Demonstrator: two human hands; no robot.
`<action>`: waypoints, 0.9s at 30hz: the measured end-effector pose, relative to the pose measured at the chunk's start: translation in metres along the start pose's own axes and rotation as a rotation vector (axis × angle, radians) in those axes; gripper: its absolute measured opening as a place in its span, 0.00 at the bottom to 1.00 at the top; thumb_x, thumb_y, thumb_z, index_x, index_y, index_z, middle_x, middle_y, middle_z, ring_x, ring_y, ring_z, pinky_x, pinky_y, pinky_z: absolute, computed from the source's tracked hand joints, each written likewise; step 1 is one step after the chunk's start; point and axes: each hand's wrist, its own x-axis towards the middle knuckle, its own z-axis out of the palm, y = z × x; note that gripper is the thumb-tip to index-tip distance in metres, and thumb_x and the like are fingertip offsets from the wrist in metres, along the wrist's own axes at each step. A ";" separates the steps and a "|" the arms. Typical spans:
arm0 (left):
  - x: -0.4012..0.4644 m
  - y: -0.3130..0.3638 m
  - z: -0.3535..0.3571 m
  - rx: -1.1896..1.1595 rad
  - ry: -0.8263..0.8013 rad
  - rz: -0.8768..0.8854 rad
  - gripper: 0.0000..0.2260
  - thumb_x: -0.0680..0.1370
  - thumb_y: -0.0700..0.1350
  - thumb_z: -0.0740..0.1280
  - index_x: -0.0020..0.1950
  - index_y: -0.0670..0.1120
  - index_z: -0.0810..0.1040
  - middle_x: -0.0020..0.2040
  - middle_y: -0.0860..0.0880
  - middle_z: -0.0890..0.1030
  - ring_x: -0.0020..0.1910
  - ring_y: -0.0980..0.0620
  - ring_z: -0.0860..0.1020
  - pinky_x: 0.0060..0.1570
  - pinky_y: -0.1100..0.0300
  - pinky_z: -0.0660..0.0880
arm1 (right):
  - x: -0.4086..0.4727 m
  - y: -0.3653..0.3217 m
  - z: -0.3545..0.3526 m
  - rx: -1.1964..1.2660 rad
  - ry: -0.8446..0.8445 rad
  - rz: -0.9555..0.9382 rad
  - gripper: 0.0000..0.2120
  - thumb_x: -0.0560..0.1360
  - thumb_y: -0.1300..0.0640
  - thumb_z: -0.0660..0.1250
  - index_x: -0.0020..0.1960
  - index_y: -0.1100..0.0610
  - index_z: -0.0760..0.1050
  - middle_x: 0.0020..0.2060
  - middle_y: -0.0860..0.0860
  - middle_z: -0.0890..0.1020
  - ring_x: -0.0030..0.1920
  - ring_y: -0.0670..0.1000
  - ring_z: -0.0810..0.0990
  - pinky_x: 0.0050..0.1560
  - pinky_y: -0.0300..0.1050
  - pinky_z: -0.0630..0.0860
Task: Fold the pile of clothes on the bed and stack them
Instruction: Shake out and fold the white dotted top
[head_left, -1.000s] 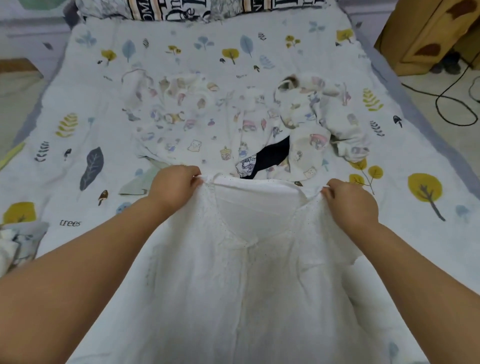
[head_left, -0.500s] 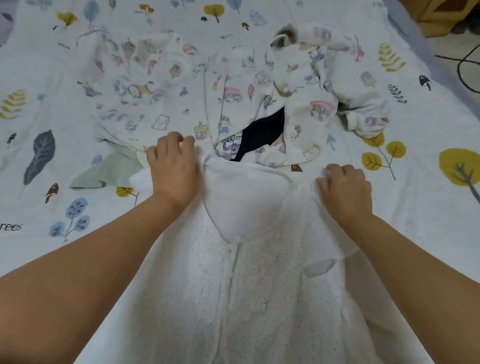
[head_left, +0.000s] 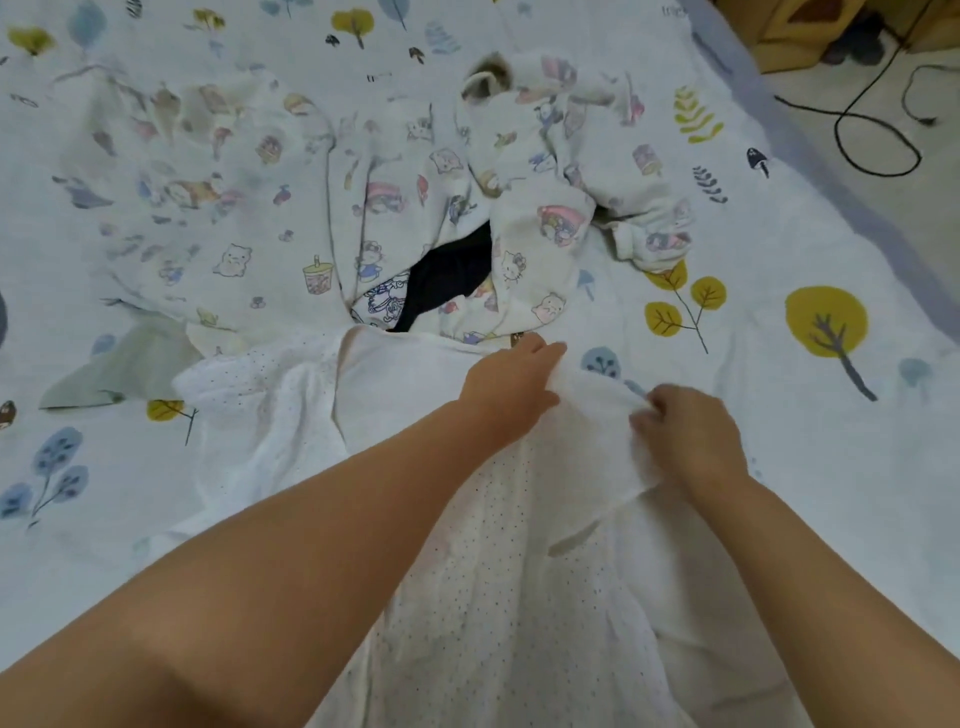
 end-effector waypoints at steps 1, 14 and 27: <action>0.005 0.000 0.001 0.015 -0.027 -0.021 0.25 0.79 0.48 0.63 0.74 0.49 0.60 0.69 0.48 0.65 0.63 0.45 0.71 0.56 0.52 0.70 | 0.004 0.002 -0.004 0.042 0.091 0.006 0.07 0.76 0.59 0.60 0.45 0.61 0.76 0.39 0.54 0.77 0.42 0.56 0.75 0.38 0.44 0.63; 0.031 0.009 0.004 0.109 0.280 0.145 0.21 0.77 0.47 0.65 0.69 0.46 0.67 0.58 0.43 0.71 0.52 0.45 0.73 0.47 0.53 0.73 | 0.032 0.024 -0.001 0.070 -0.092 0.191 0.17 0.72 0.43 0.66 0.45 0.58 0.71 0.38 0.52 0.75 0.42 0.55 0.74 0.35 0.43 0.66; 0.045 0.005 -0.008 -0.810 -0.028 -0.136 0.08 0.75 0.36 0.60 0.46 0.38 0.79 0.35 0.47 0.79 0.33 0.54 0.77 0.39 0.62 0.77 | -0.030 -0.017 -0.014 0.544 0.156 -0.167 0.09 0.70 0.62 0.69 0.37 0.52 0.71 0.26 0.45 0.71 0.27 0.44 0.69 0.30 0.32 0.66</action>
